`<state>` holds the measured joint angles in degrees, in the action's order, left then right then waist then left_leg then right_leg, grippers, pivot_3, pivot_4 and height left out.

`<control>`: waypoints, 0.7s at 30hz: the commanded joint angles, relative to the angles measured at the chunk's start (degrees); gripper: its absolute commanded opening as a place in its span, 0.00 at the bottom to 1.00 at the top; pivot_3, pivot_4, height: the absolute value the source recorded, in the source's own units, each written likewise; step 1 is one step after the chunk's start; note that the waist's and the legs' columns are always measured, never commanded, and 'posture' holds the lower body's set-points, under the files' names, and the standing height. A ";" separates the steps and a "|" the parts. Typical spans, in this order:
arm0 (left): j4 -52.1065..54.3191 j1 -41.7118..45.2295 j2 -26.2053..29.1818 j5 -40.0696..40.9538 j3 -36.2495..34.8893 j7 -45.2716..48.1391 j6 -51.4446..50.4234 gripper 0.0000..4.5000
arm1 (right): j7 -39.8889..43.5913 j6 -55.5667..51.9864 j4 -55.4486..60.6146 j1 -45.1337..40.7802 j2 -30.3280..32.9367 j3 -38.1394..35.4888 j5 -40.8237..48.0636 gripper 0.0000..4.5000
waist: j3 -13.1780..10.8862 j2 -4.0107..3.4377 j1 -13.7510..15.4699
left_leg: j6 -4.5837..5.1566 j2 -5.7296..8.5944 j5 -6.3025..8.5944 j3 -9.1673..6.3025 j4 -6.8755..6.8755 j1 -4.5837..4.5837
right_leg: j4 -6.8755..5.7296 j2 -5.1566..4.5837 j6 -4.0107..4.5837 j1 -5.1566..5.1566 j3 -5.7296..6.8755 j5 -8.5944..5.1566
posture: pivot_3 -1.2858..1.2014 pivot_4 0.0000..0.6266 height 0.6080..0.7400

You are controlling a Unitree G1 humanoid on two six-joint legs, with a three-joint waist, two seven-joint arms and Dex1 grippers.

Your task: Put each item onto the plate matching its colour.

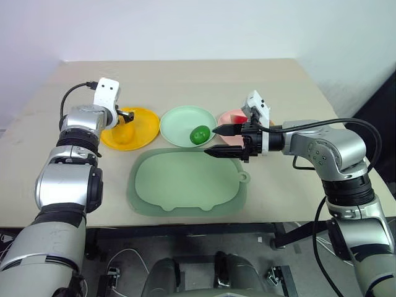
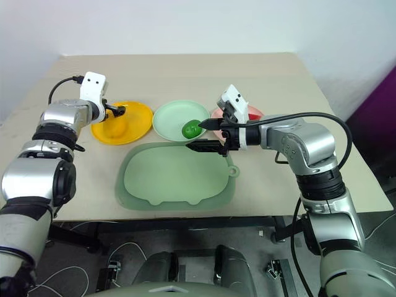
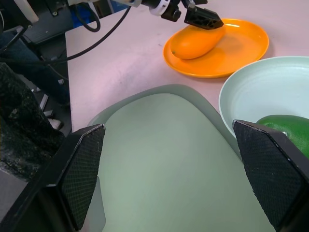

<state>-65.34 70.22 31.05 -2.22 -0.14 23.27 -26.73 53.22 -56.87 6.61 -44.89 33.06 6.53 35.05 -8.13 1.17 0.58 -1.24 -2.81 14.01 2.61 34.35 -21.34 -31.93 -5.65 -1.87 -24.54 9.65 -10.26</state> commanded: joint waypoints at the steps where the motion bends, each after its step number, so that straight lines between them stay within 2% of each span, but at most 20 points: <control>1: 8.48 0.04 1.38 0.70 -0.88 1.45 -0.39 0.99 | -0.75 1.54 -0.72 -1.47 -0.93 -2.05 0.22 1.00 | 0.00 0.00 -0.03 | 0.00 -0.01 0.00 0.00 0.00 0.00 | -0.01 0.00 0.00 -0.01 0.00 0.00 | 0.52 0.24 1.00; 5: 18.37 -3.47 1.07 1.95 0.30 7.03 -5.60 0.99 | -1.03 2.27 -1.75 -1.61 -0.98 -2.24 -0.06 1.00 | 0.01 -0.02 -0.04 | 0.00 -0.01 0.00 0.02 0.00 0.02 | -0.05 0.00 0.00 0.00 -0.02 0.00 | 0.52 0.24 1.00; 9: 32.62 -9.03 2.00 4.37 1.48 14.31 -10.02 0.99 | -0.68 3.07 -2.53 -1.53 -0.34 -2.28 -0.53 1.00 | 0.00 -0.02 -0.13 | 0.01 0.00 -0.01 0.06 0.00 0.03 | -0.18 0.02 0.02 0.00 -0.06 0.00 | 0.52 0.24 1.00; 16: 47.23 -17.62 9.73 5.68 6.04 28.03 -11.70 0.99 | 0.24 4.42 -4.43 -1.92 1.02 -2.60 -1.47 1.00 | -0.01 -0.05 -0.32 | 0.02 -0.02 -0.01 0.06 0.06 0.07 | -0.15 0.03 0.06 -0.02 -0.09 -0.03 | 0.52 0.24 1.00; 21: 54.31 -22.58 15.24 11.78 5.82 40.22 -15.13 0.99 | 0.74 4.99 -4.73 -1.71 1.21 -2.48 -2.05 1.00 | -0.02 -0.07 -0.18 | 0.00 -0.05 0.00 0.03 0.09 0.06 | -0.14 0.05 0.23 -0.04 -0.09 -0.14 | 0.52 0.24 1.00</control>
<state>-13.98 47.40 44.77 7.62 6.04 60.33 -41.18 53.38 -53.05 1.40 -45.44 33.79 5.63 32.75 -8.15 1.10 0.40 -1.24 -2.87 14.01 2.64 34.44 -21.29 -32.06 -5.61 -1.64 -24.57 9.56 -10.40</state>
